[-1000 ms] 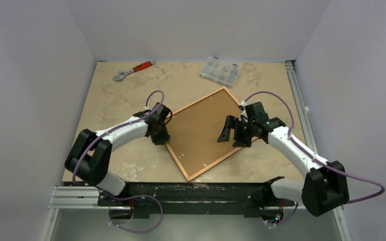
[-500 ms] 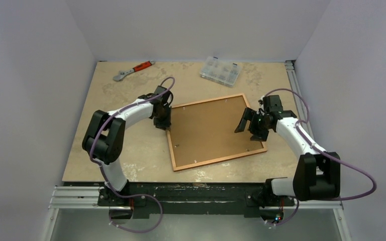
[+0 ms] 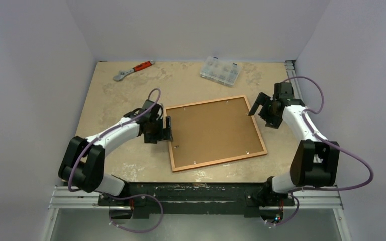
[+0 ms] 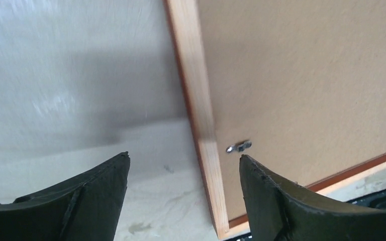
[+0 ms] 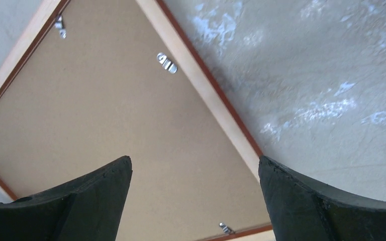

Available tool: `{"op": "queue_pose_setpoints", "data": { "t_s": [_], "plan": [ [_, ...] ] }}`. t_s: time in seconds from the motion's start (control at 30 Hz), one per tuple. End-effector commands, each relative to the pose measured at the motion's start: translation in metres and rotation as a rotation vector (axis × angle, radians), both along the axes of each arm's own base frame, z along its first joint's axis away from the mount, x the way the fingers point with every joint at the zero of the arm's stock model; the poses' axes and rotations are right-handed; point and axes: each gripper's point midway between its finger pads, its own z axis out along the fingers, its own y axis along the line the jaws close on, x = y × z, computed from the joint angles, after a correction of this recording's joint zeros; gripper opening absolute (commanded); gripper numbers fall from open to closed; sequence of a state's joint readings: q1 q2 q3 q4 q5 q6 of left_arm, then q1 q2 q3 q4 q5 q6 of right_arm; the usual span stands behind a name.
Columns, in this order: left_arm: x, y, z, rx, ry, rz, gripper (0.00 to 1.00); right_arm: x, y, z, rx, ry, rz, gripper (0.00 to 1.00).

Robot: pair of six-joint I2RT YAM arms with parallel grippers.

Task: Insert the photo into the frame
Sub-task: Adjust the photo frame at the center of the board.

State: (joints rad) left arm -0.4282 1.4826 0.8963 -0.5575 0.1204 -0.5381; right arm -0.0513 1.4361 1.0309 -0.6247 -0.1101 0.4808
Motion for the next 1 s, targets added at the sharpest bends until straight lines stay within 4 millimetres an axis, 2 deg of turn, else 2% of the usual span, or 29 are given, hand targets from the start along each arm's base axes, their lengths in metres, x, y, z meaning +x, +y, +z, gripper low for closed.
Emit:
{"op": "queue_pose_setpoints", "data": {
  "t_s": [0.0,0.1,0.23,0.37,0.57,0.8,0.9,0.97],
  "plan": [
    [-0.023,-0.008,-0.008,-0.127,0.047,0.148,0.77,0.020,-0.020,-0.004,-0.022,-0.004,-0.063,0.95],
    [-0.034,-0.021,-0.014,-0.263,0.053,0.192,0.77,0.026,-0.017,-0.021,0.040,0.034,-0.048,0.95],
    [-0.032,-0.036,-0.013,-0.397,0.029,0.217,0.77,0.027,0.005,-0.047,0.171,0.118,0.029,0.94],
    [-0.031,-0.041,-0.010,-0.424,0.029,0.211,0.77,0.017,0.015,-0.053,0.218,0.131,0.066,0.94],
    [-0.029,-0.036,-0.004,-0.387,0.011,0.202,0.77,-0.019,0.035,-0.059,0.268,0.174,0.134,0.93],
    [-0.035,-0.014,0.002,-0.269,-0.007,0.225,0.77,-0.069,0.061,-0.056,0.320,0.202,0.199,0.91],
    [-0.037,-0.005,0.009,-0.225,-0.028,0.231,0.77,-0.093,0.080,-0.053,0.305,0.217,0.254,0.91],
    [-0.040,0.001,0.010,-0.196,-0.029,0.230,0.77,-0.103,0.085,-0.049,0.285,0.210,0.267,0.92]
  ]
}}
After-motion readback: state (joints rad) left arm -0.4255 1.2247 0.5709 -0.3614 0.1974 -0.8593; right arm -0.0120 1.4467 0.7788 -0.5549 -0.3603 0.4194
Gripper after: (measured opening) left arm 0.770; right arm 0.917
